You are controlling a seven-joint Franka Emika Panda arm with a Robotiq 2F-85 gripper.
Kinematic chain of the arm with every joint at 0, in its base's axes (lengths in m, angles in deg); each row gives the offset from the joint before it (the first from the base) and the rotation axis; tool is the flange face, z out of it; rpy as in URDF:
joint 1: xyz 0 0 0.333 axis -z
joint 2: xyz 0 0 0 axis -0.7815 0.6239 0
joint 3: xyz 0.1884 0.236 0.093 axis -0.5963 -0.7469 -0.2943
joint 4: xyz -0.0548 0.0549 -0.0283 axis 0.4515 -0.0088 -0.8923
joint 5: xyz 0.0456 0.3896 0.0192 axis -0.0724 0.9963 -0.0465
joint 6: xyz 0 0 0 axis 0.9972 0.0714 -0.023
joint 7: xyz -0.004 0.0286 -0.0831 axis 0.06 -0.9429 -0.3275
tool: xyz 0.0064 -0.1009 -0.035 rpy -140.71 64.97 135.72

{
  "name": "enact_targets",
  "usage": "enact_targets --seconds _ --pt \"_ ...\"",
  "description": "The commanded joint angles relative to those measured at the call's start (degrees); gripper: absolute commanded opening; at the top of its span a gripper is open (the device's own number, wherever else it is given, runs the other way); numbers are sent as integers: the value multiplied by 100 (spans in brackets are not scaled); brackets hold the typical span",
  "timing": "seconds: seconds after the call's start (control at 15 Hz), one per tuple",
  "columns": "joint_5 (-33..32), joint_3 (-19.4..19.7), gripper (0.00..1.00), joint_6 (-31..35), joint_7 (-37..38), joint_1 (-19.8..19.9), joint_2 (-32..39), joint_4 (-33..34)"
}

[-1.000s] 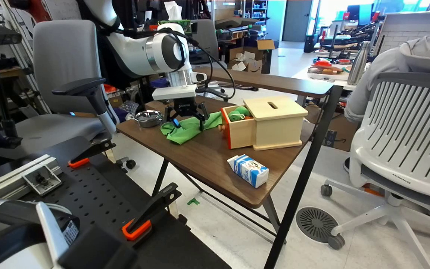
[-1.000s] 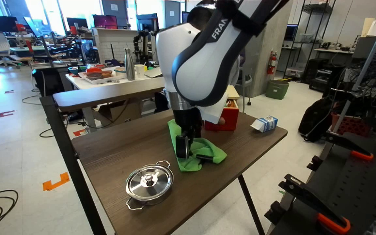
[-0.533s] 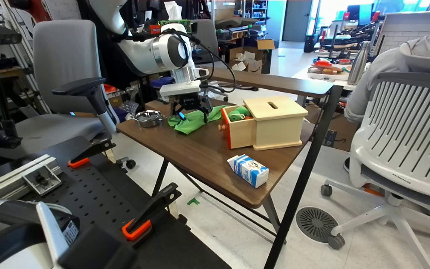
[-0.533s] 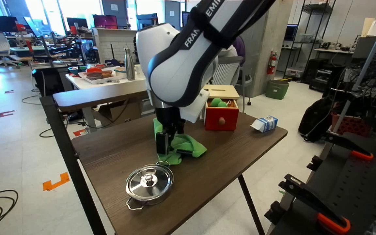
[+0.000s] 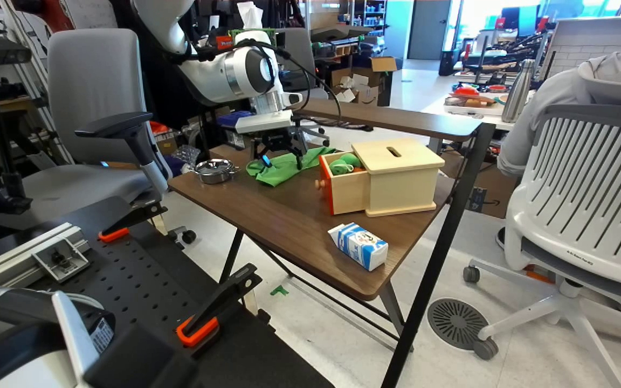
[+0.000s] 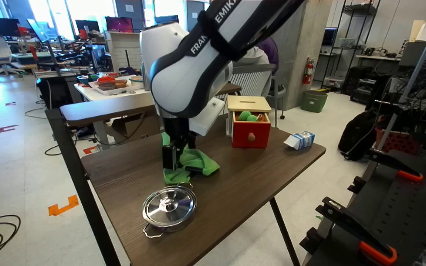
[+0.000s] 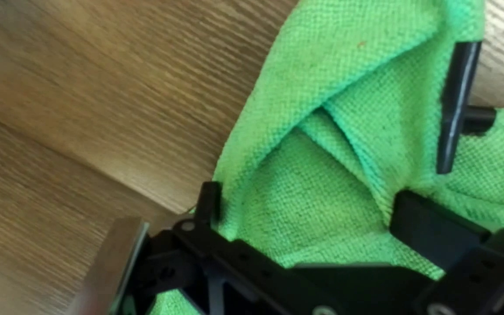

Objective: Slide the cloth up on the table

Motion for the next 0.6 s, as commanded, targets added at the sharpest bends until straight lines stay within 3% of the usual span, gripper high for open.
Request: enact_targets --seconds 0.0,0.4,0.47,0.53 --pt "11 -41 100 -22 -119 2 -77 104" --pt "13 -228 100 378 -500 321 -1385 -1477" --pt "-5 -70 100 177 -195 73 -692 -552" --pt "-9 -100 100 193 -278 138 -898 -796"
